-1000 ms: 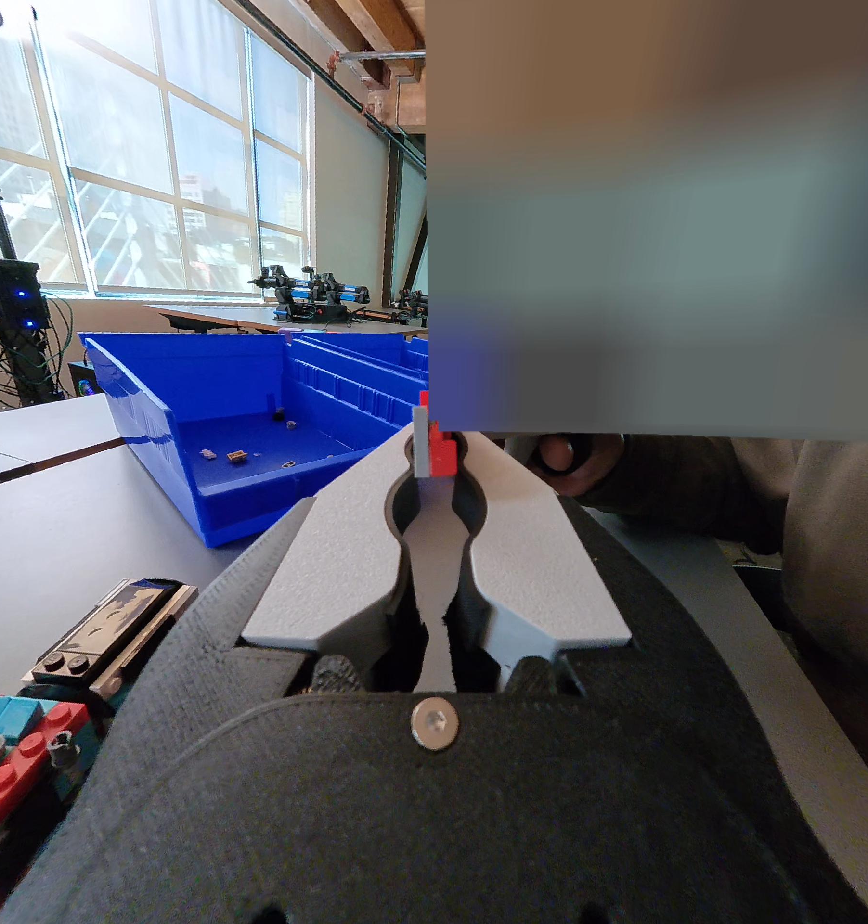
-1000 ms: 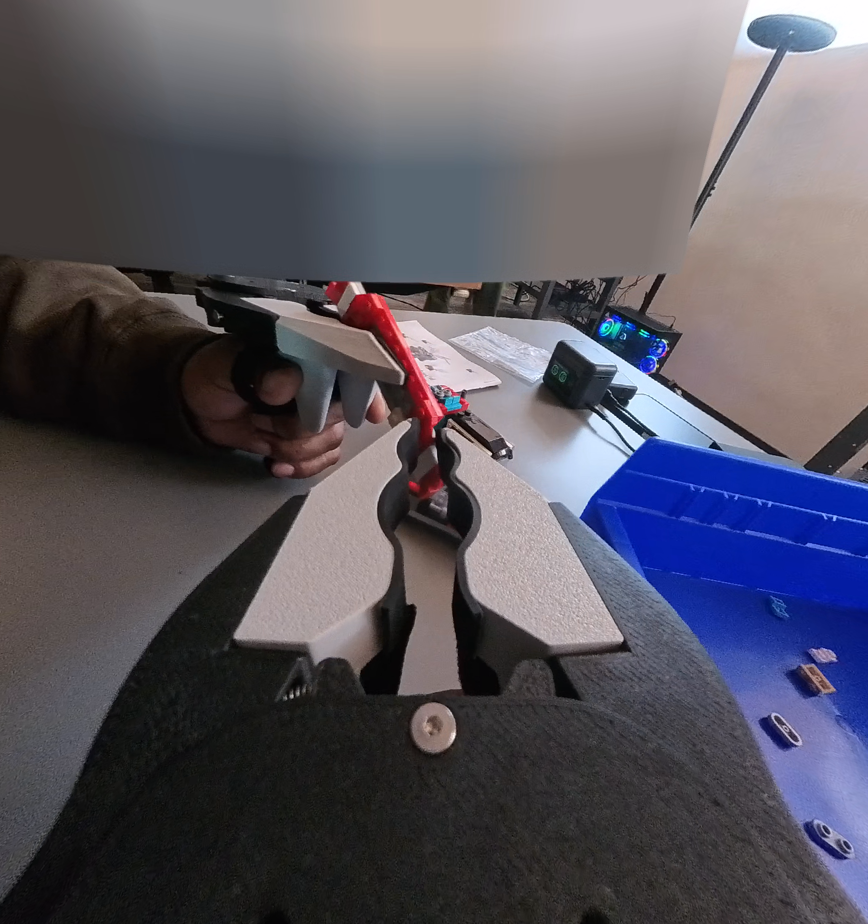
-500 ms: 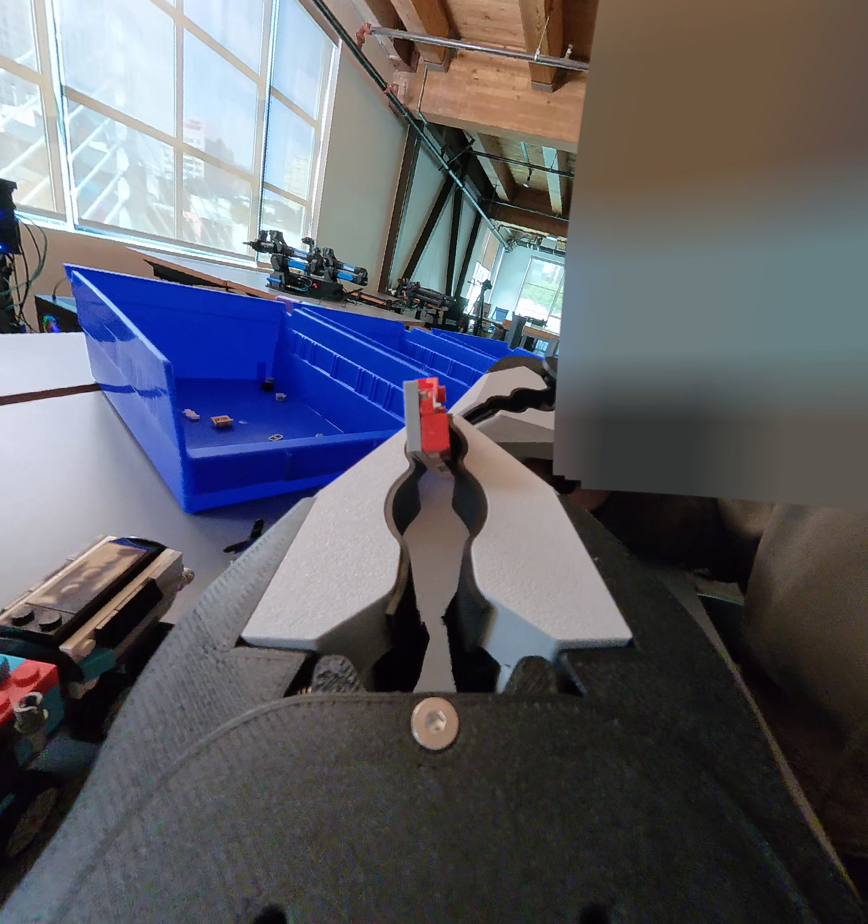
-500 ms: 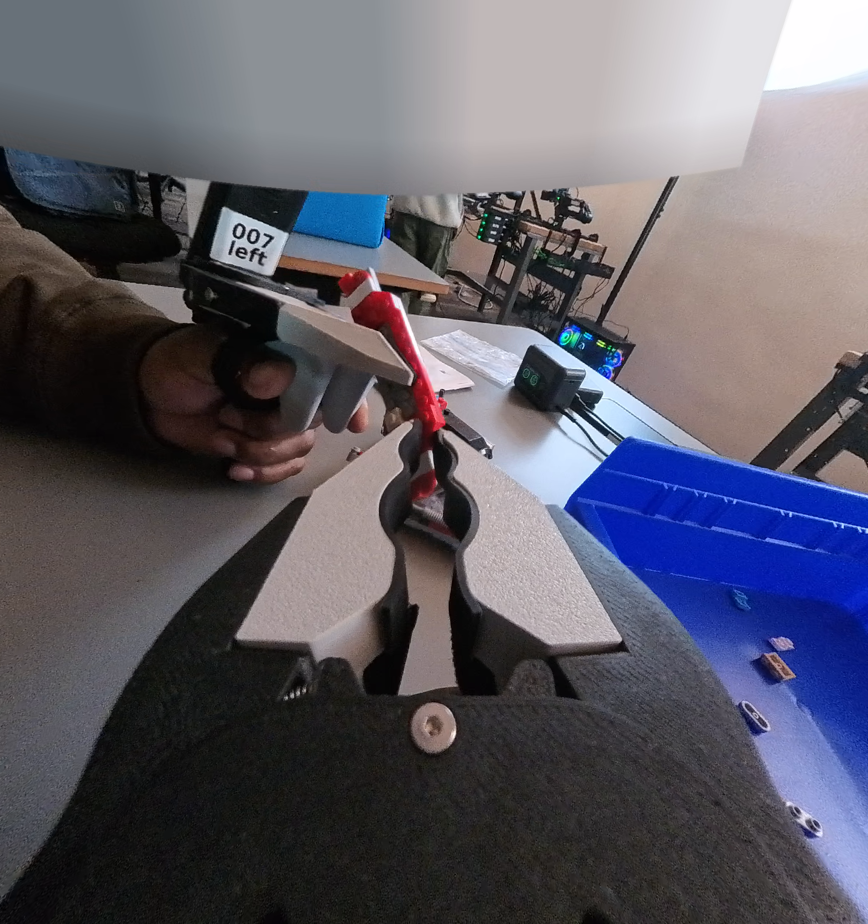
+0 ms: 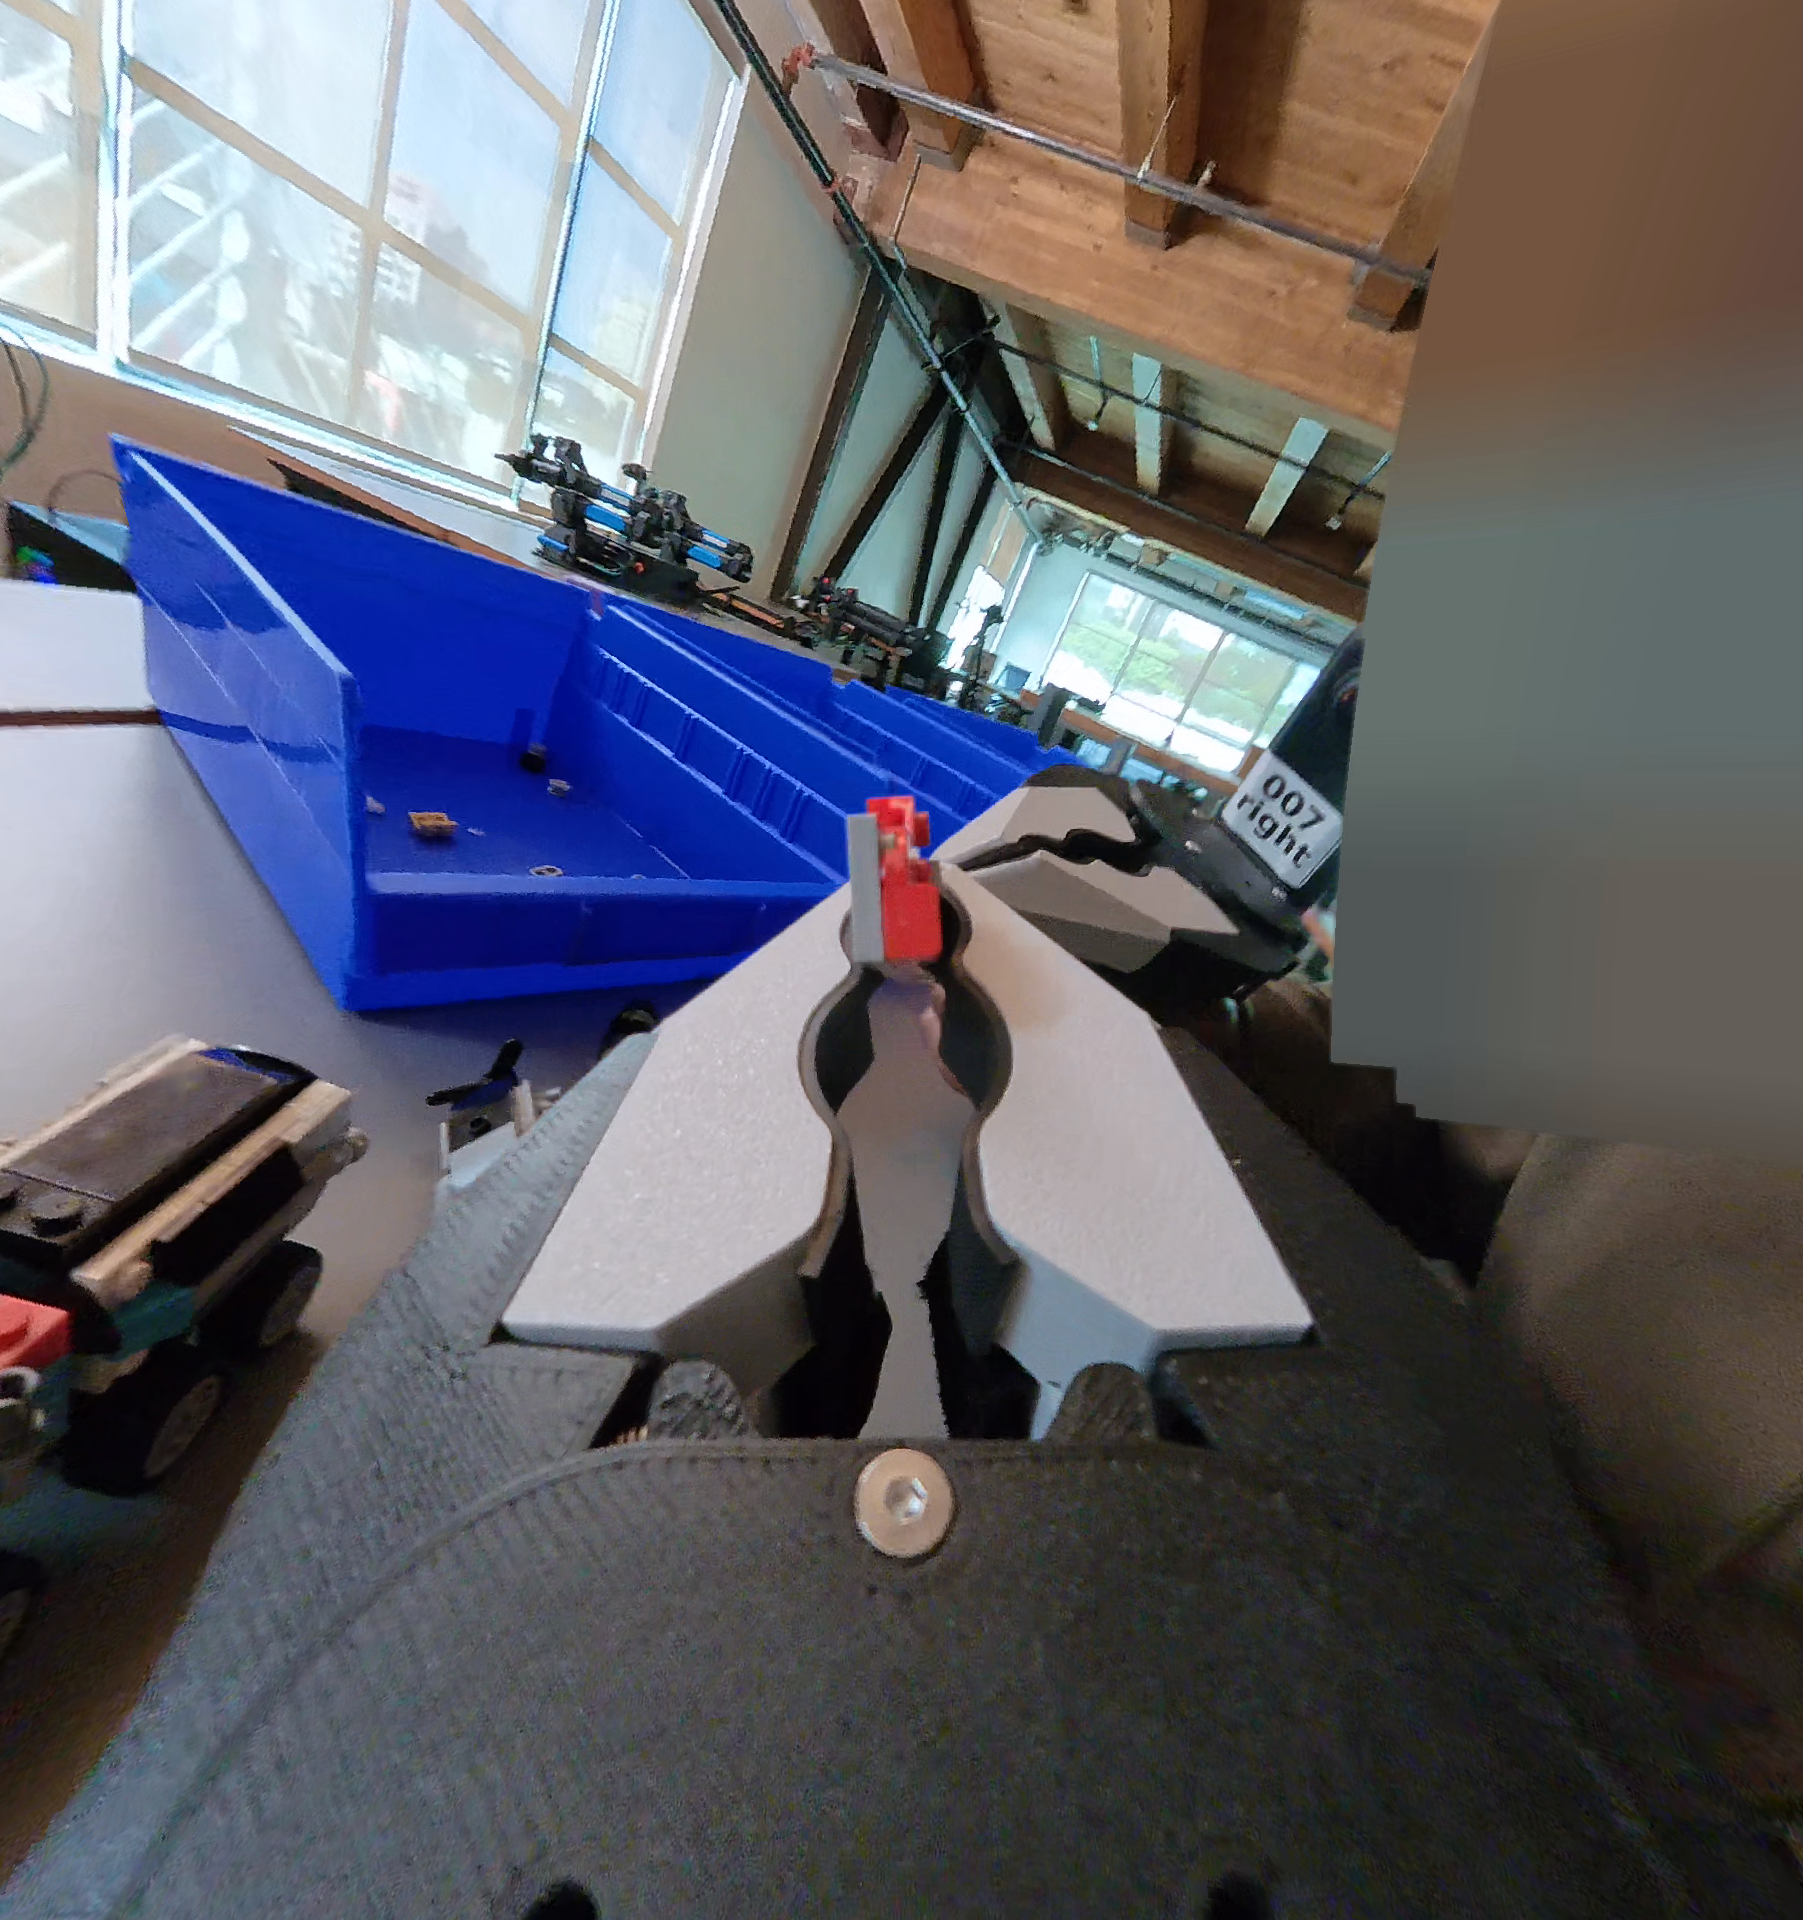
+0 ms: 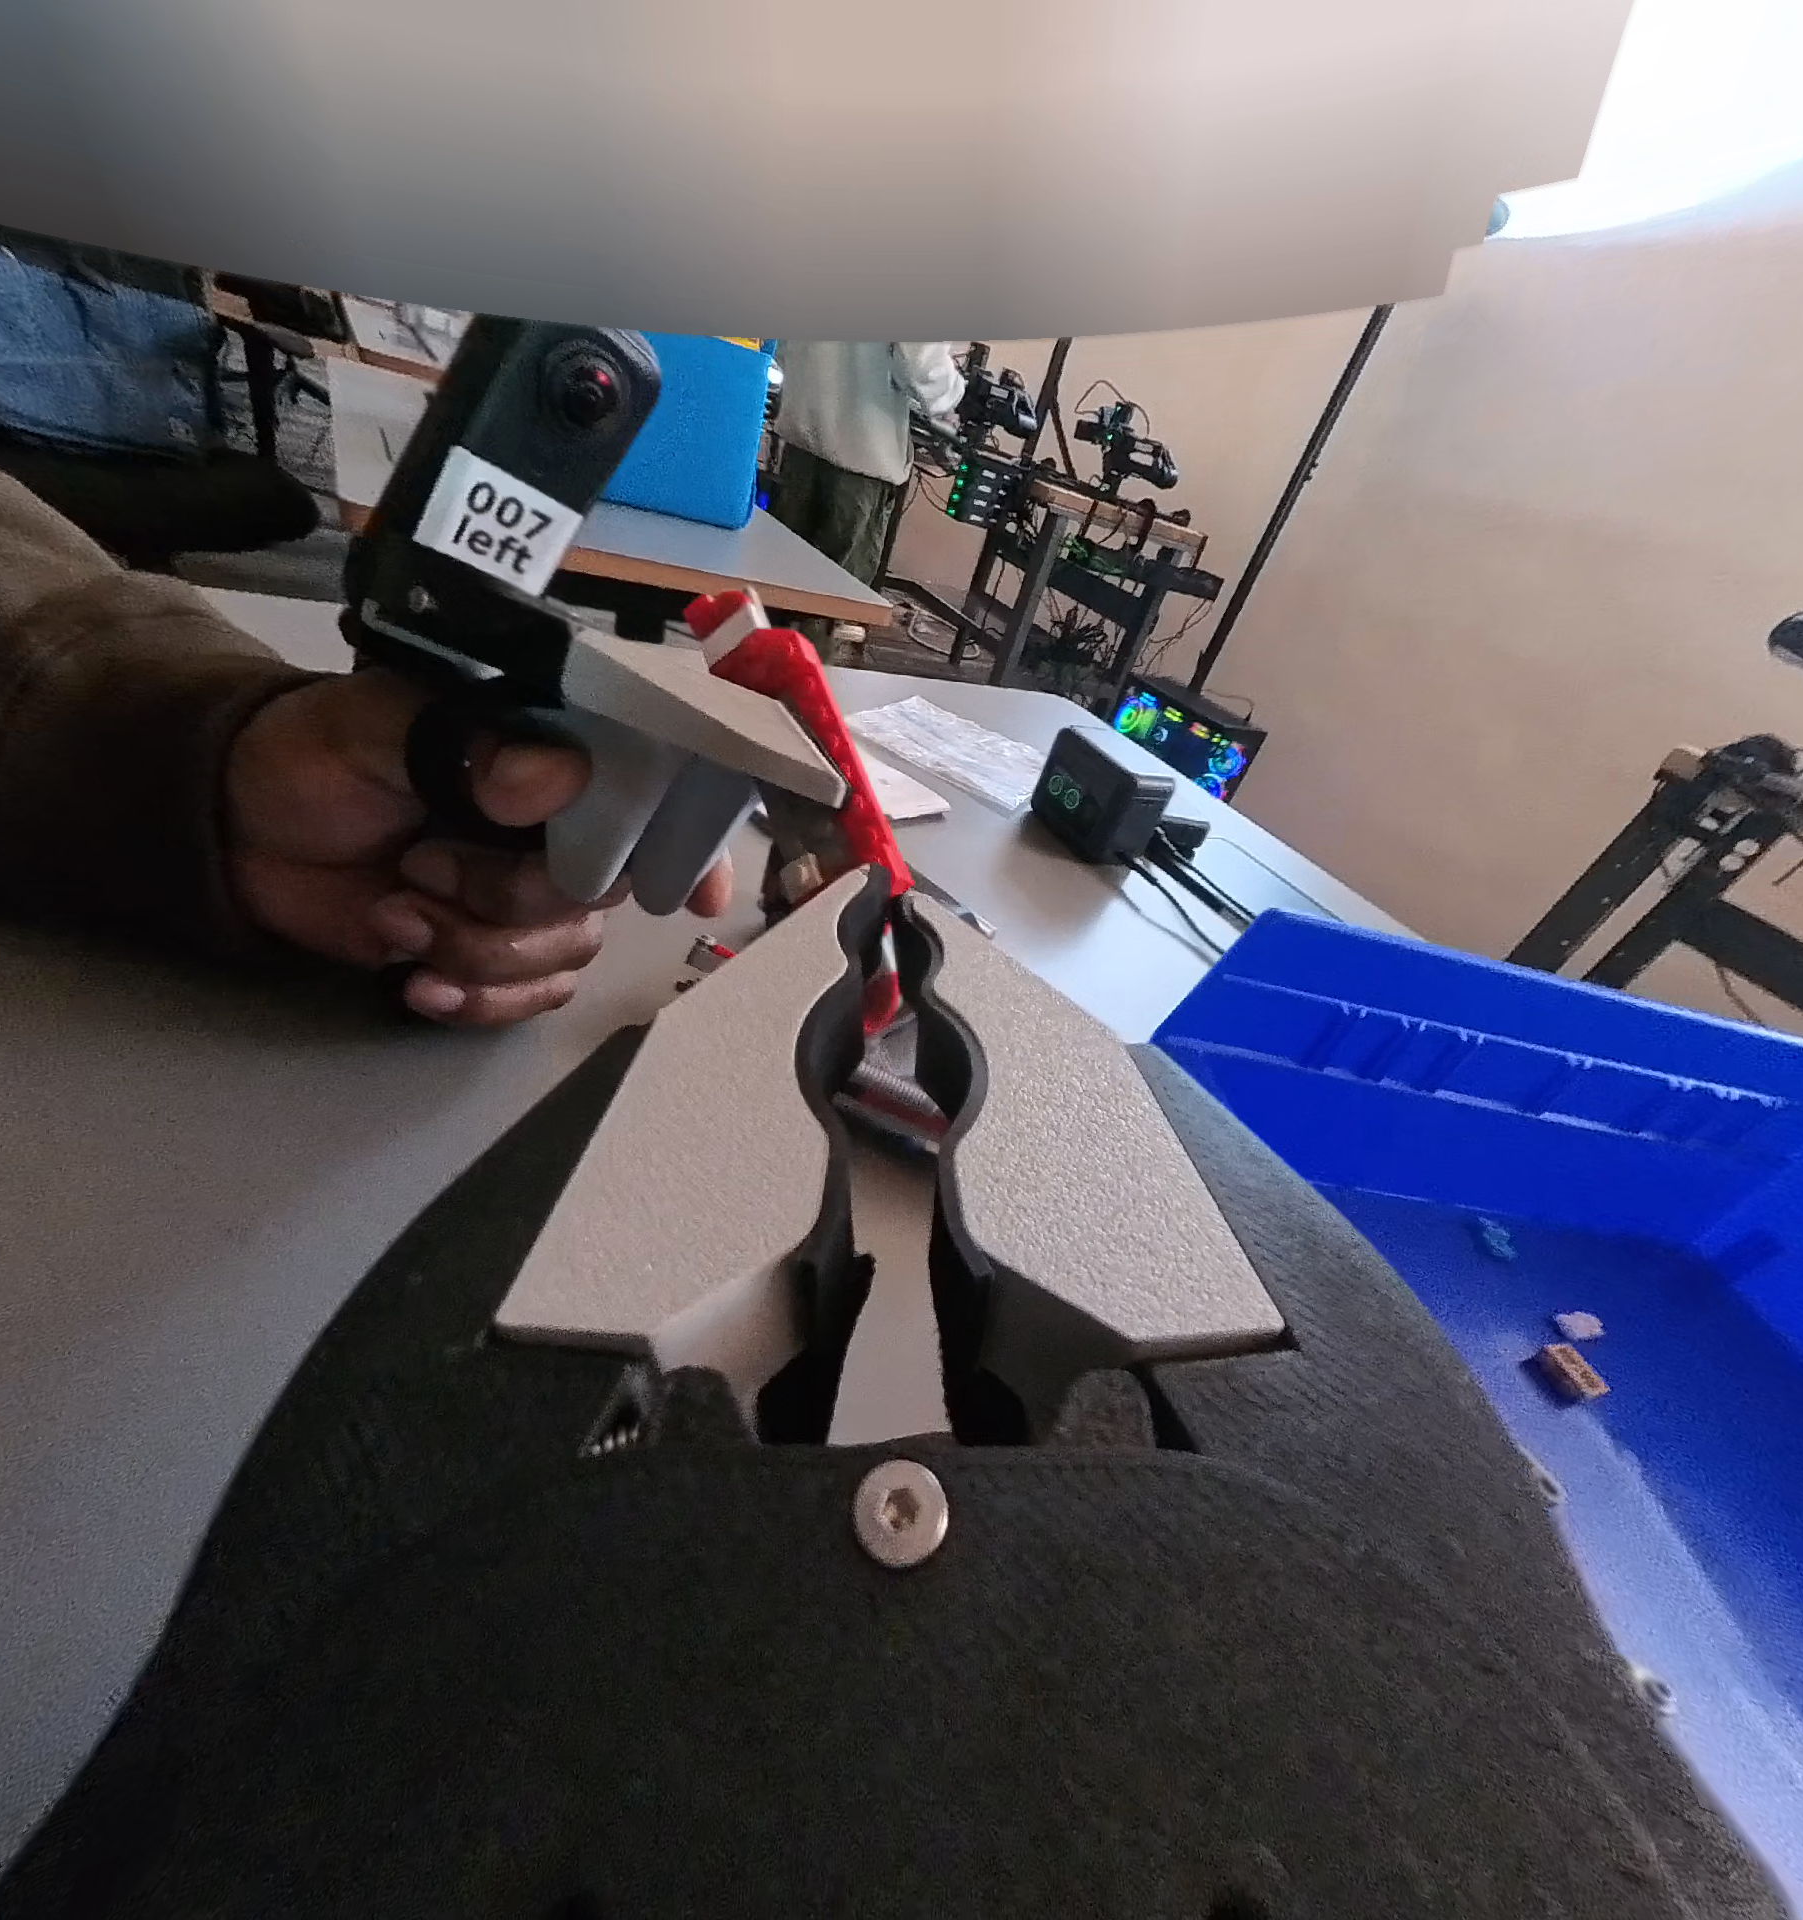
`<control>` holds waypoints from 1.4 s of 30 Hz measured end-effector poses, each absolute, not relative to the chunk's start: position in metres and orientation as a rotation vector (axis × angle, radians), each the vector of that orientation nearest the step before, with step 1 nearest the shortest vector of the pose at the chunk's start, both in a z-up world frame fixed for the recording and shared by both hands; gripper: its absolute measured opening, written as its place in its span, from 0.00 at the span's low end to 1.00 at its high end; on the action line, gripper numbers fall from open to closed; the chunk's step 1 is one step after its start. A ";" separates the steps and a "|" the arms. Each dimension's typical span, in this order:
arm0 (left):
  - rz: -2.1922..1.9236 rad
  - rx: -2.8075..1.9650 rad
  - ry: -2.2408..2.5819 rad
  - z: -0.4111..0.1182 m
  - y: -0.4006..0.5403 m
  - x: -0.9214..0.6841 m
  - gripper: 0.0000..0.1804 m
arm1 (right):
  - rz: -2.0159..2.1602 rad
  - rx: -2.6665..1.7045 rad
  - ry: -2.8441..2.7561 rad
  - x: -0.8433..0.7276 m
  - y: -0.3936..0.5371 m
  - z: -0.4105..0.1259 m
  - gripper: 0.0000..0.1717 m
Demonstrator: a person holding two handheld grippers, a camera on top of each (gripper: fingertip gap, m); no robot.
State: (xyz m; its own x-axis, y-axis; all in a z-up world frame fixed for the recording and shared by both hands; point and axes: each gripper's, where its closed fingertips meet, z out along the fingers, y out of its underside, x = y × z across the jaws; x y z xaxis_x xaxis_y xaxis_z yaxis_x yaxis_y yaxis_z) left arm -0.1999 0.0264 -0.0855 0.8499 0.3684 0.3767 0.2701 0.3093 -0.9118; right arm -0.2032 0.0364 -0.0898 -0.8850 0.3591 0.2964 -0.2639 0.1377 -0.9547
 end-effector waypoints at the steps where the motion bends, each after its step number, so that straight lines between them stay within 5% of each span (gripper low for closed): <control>1: 0.113 -1.294 -0.577 -0.085 0.027 -0.200 0.04 | 1.812 -0.108 -1.972 -0.203 0.037 -0.090 0.00; 8: 0.425 -1.410 -0.510 -0.087 0.027 -0.201 0.04 | 1.848 -0.278 -2.060 -0.209 0.035 -0.098 0.04; 31: 0.541 -1.497 -0.500 -0.096 0.032 -0.201 0.04 | 1.756 -0.340 -2.061 -0.211 0.033 -0.106 0.06; 42: 0.205 -1.454 -0.530 -0.094 0.032 -0.198 0.04 | 1.950 -0.211 -2.065 -0.204 0.036 -0.092 0.14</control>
State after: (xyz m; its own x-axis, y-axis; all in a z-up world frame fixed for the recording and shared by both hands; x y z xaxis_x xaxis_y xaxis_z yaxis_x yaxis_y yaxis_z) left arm -0.1984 0.0317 -0.0943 0.8688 0.4442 0.2186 0.1820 0.1241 -0.9754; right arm -0.2044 0.0357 -0.0921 -0.9464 0.3033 0.1108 -0.0932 0.0721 -0.9930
